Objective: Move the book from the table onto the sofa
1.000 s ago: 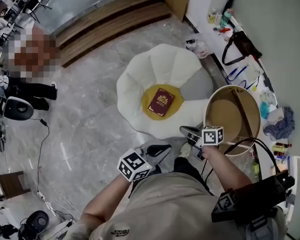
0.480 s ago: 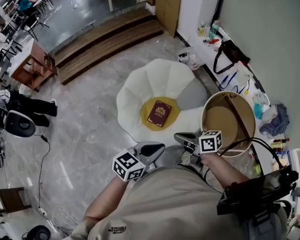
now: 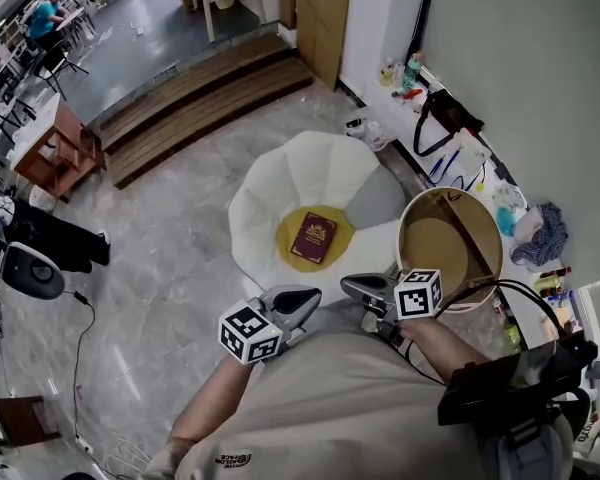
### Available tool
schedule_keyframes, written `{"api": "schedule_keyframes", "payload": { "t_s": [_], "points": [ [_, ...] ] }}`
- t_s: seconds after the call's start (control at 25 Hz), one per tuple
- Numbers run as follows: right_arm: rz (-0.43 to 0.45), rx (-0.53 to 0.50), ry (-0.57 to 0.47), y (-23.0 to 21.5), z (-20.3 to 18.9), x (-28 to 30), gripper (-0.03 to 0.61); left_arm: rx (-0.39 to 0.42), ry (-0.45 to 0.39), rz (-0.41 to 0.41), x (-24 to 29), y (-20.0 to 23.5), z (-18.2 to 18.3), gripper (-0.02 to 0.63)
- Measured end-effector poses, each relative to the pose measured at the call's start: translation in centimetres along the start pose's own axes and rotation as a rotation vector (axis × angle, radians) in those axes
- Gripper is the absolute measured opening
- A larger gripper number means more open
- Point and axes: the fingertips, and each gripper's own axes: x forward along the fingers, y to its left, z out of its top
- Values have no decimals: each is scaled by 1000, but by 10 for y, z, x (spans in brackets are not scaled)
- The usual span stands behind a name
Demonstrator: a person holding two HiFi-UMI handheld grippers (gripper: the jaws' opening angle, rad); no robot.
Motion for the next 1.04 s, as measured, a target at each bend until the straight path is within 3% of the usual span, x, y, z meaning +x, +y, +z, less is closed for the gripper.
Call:
{"api": "schedule_keyframes", "payload": {
  "t_s": [1.04],
  "points": [
    [-26,-59,54,53,-41,84,12,-51,25,-7,-99,30,-55,8]
  ]
}}
